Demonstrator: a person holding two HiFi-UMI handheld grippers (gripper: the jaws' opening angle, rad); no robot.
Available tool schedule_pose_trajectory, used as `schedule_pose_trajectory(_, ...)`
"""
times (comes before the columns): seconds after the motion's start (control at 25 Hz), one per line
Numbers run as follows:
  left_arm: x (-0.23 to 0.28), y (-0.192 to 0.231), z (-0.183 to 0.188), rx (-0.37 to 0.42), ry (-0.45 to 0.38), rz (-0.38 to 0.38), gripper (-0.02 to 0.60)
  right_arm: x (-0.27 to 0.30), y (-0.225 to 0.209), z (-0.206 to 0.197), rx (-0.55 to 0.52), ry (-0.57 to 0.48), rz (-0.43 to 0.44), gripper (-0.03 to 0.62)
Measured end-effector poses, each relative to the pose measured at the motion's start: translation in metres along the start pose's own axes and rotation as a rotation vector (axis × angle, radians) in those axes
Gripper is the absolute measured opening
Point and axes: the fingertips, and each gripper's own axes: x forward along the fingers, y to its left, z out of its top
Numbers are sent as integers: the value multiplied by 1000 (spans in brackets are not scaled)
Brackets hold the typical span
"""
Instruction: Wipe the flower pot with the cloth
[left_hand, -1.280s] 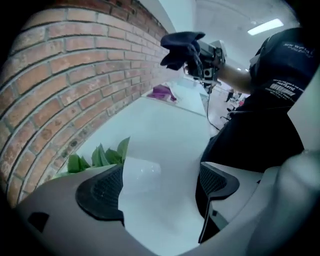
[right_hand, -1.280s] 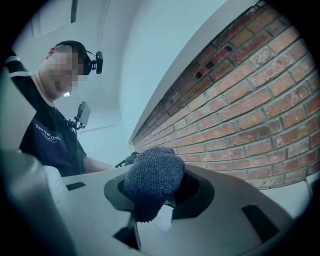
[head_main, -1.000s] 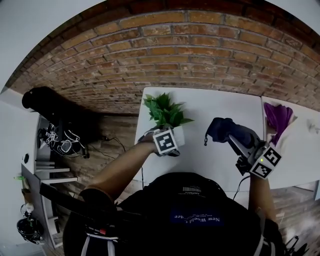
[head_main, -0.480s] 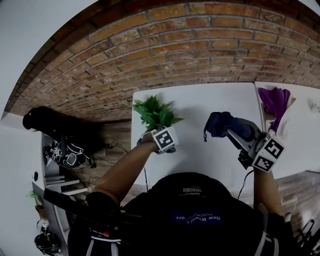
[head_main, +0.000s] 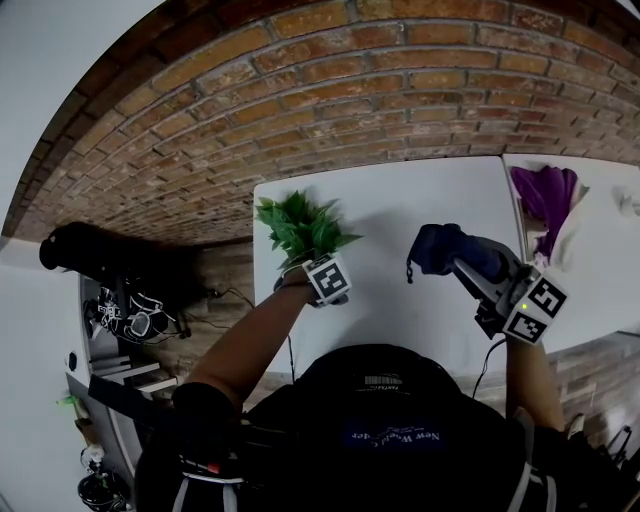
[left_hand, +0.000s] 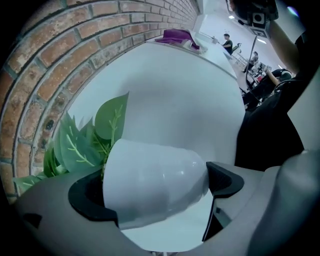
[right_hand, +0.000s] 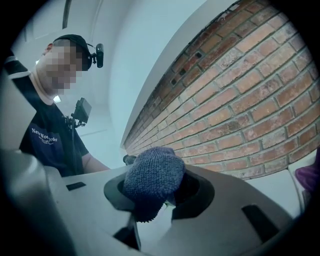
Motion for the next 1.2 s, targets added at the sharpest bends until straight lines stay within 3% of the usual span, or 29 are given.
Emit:
schedule_pose_trajectory(0.36,17,2,8,30,-30,36,594,4,-8,-4,15,-7,0,118)
schedule_pose_trajectory(0.76,8,4,-3,40,-129,43,558,12,0,3,8,-7,13,118)
schedule_pose_trajectory(0.88,-12,7,-2,13,-227,51,557,16,5,4,2,-3,23,118)
schedule_pose_trajectory(1.0,-53,8,11,1,-402,72,557,24,16,7,-8,0,41,118)
schedule_pose_trajectory(1.2,-151,-4,29,83,-679,145,557,52,56,28,-74,-2,125,118)
